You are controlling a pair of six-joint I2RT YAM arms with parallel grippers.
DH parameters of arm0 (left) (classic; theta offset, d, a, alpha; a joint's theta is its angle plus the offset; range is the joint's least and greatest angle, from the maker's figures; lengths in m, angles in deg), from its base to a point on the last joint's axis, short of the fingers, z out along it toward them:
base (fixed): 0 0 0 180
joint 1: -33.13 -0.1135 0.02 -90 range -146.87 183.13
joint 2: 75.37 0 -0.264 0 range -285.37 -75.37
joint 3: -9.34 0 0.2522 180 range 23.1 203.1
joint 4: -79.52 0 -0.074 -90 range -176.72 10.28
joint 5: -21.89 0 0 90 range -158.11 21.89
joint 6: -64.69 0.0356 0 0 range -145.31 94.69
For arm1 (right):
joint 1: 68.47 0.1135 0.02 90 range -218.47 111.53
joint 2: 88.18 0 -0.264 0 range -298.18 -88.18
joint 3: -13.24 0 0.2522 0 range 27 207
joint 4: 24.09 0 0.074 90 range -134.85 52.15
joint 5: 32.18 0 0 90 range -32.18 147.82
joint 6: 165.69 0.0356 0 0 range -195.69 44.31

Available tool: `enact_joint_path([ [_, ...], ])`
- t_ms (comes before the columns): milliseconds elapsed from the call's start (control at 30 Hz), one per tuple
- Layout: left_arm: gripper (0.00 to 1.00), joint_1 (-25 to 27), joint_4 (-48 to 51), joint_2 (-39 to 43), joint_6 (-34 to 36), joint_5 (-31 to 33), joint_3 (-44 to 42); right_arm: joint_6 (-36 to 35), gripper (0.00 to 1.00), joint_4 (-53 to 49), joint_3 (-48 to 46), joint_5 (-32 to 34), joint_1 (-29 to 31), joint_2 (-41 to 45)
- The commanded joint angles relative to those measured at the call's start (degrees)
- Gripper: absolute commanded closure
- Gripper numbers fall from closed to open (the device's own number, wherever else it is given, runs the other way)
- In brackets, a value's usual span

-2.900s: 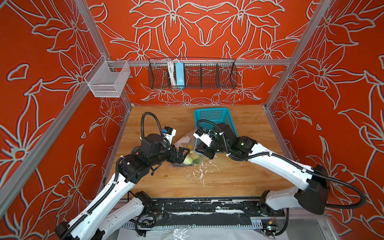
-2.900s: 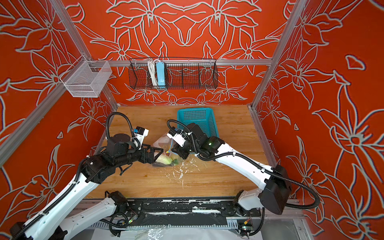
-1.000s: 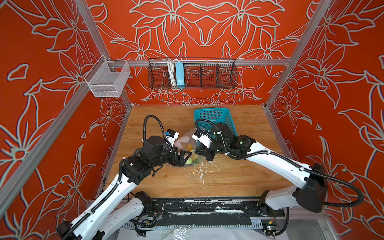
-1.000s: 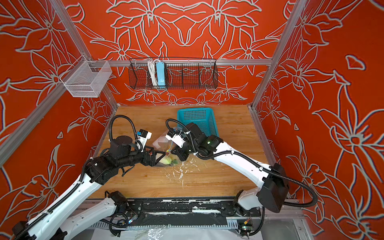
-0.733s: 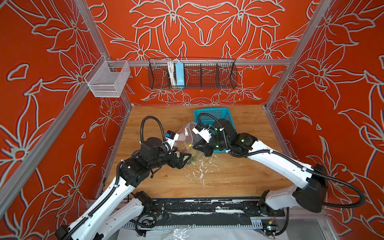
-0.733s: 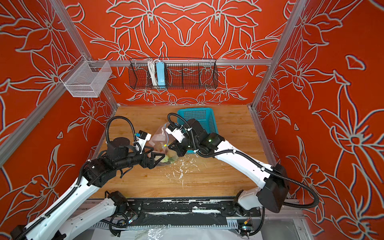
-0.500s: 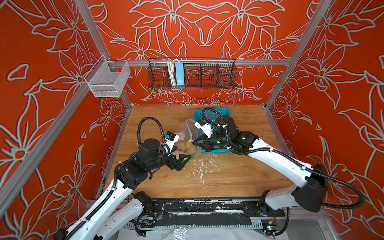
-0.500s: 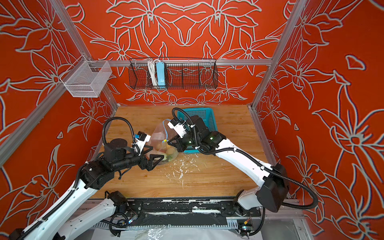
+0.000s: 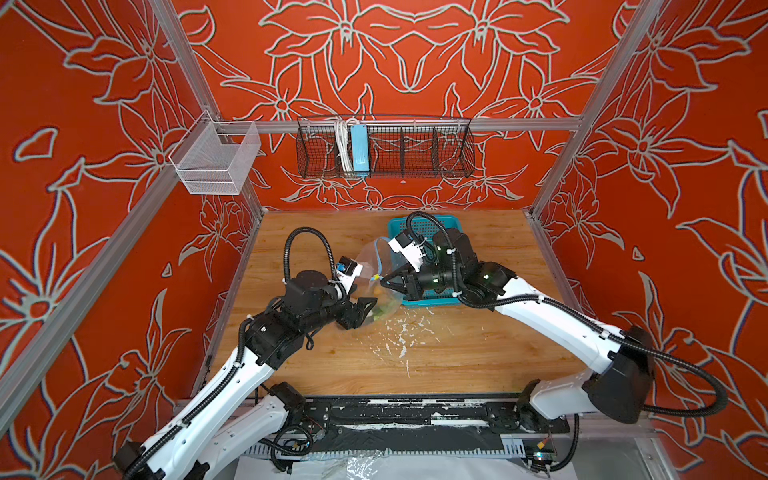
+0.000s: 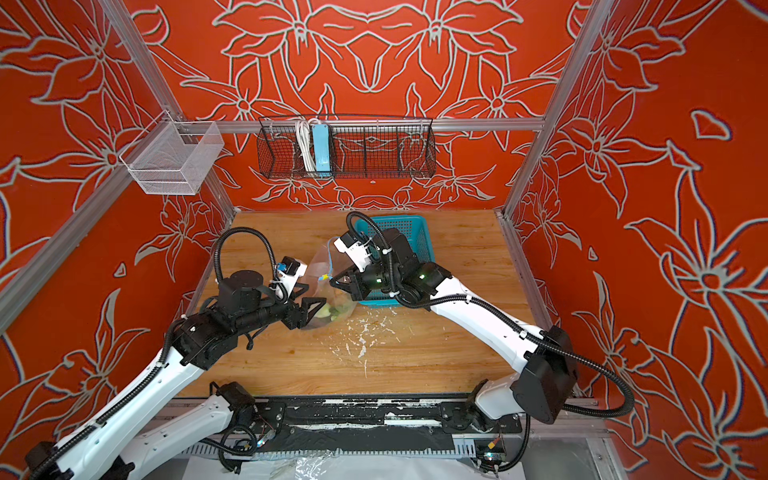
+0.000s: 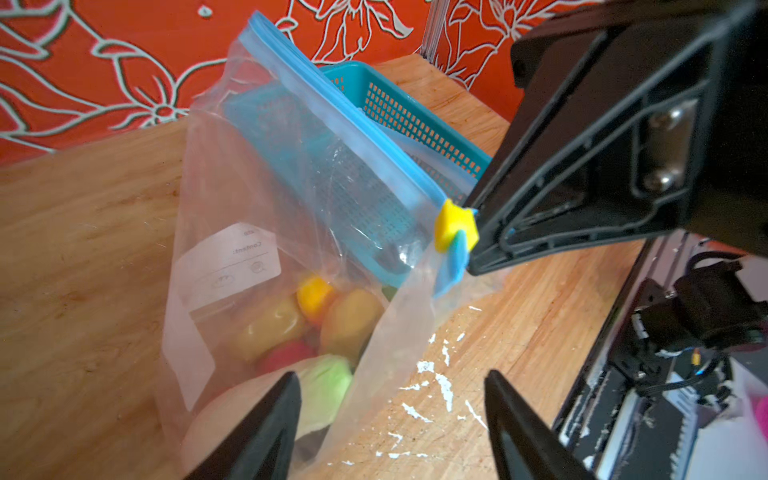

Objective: Place the food in the zip-top bag and seal the zipper

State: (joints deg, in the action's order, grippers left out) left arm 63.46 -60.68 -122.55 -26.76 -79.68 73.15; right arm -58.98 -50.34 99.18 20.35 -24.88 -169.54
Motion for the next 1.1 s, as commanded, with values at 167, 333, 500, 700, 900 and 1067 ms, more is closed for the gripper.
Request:
enact_joint_path([
  [167, 0.46, -0.4, -2.0, -1.8, 0.9, 1.5, 4.3, 1.3, 1.0, 3.2, -0.5, -2.1, -0.3, -1.1],
  [333, 0.51, -0.4, -2.1, -2.1, 0.5, 2.3, 5.0, 1.8, 1.0, 3.8, -0.6, -2.5, -0.4, -1.7],
  [500, 0.65, -0.4, -1.3, -3.1, 0.3, 0.8, 5.3, 2.5, 1.0, 4.6, -0.6, -3.1, -0.4, -1.9],
  [700, 0.72, -0.4, -1.5, -3.2, -0.3, -0.5, 4.6, 3.0, 1.0, 5.2, -0.3, -3.7, -0.5, -2.0],
  [900, 1.0, -0.3, -1.7, -2.1, -0.8, 2.0, 4.9, 2.7, 1.0, 4.7, -0.2, -4.1, -0.6, -2.2],
  [1067, 1.0, -0.3, -1.4, -1.0, 0.1, 3.7, 5.4, -3.5, 0.81, -3.1, 3.1, -1.5, -0.6, -1.7],
])
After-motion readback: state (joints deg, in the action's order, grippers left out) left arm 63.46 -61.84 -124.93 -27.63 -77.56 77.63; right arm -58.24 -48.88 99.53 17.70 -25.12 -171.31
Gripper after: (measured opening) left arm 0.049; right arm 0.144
